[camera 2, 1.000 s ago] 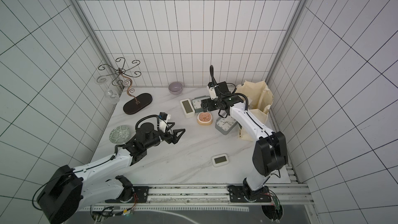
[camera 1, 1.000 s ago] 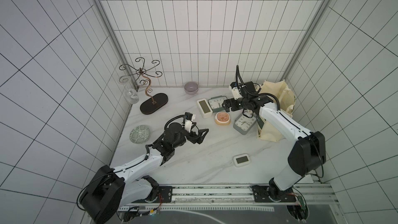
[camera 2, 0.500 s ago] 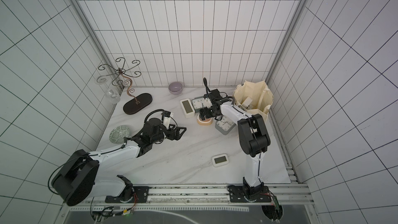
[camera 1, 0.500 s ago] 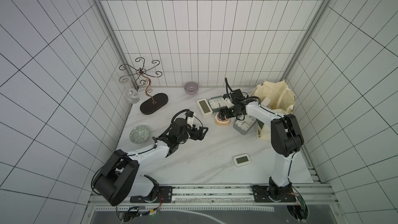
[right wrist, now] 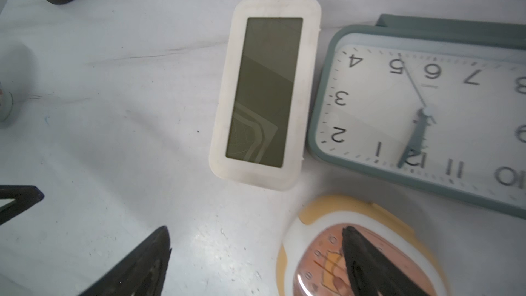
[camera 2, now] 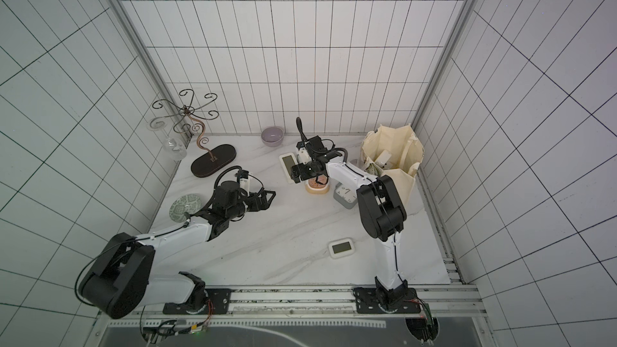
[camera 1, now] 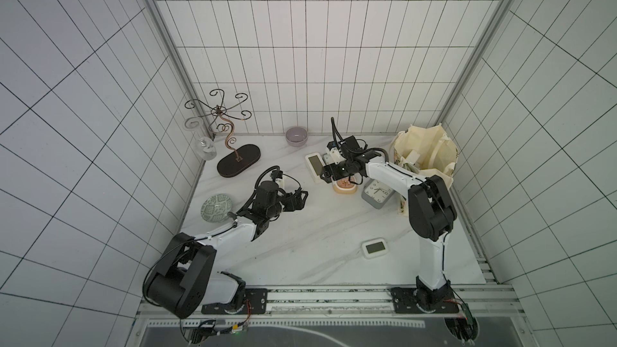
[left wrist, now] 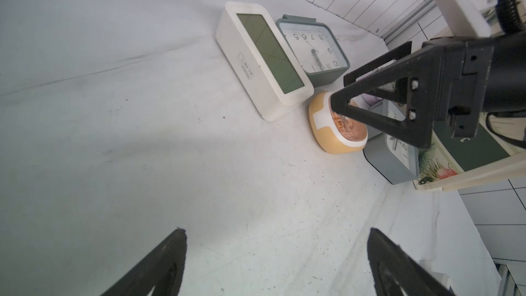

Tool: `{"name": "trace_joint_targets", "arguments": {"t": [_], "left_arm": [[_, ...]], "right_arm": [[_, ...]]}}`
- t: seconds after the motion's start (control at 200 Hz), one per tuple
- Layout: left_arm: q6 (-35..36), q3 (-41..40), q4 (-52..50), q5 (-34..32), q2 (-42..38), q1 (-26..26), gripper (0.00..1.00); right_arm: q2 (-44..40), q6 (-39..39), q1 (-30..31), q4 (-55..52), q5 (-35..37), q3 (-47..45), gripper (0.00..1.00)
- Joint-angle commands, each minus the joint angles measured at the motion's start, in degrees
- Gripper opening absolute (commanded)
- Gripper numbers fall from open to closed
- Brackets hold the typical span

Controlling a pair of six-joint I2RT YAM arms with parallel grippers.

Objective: Put the alarm clock into the canvas bag
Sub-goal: Pick up the alarm from the center of the board.

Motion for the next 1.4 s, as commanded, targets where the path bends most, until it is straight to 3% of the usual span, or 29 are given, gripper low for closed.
{"name": "trace_joint_targets", "arguments": {"t": [0.0, 0.16, 0.45, 0.9, 1.174, 1.399], "left_arm": [[-1.6, -0.9, 0.6, -0.4, -1.8, 0.2, 0.97], [-1.5, -1.0, 0.5, -0.2, -2.2, 0.2, 0.97], [-1.6, -1.3, 0.8, 0.2, -2.4, 0.3, 0.97], [-1.0, -1.5, 0.8, 0.4, -3.1, 0.9, 0.97], [-1.0, -1.7, 0.8, 0.4, -3.6, 1.0, 0.97], [-1.1, -2.3, 1.2, 0.9, -5.4, 1.1, 0.97]], "right_arm": [[2.4, 6.3, 1.6, 1.2, 0.2, 5.7, 0.94], [4.4, 9.2, 2.8, 1.1, 5.5, 6.7, 0.95], [8.6, 9.8, 3.0, 0.9, 6.2, 10.0, 0.98], [20.1, 5.1, 3.8, -6.9, 11.3, 28.9, 0.95], [23.7, 2.9, 4.6, -9.9, 13.3, 34.0, 0.85], [22.9, 1.7, 5.2, -10.6, 11.9, 33.8, 0.64]]}}
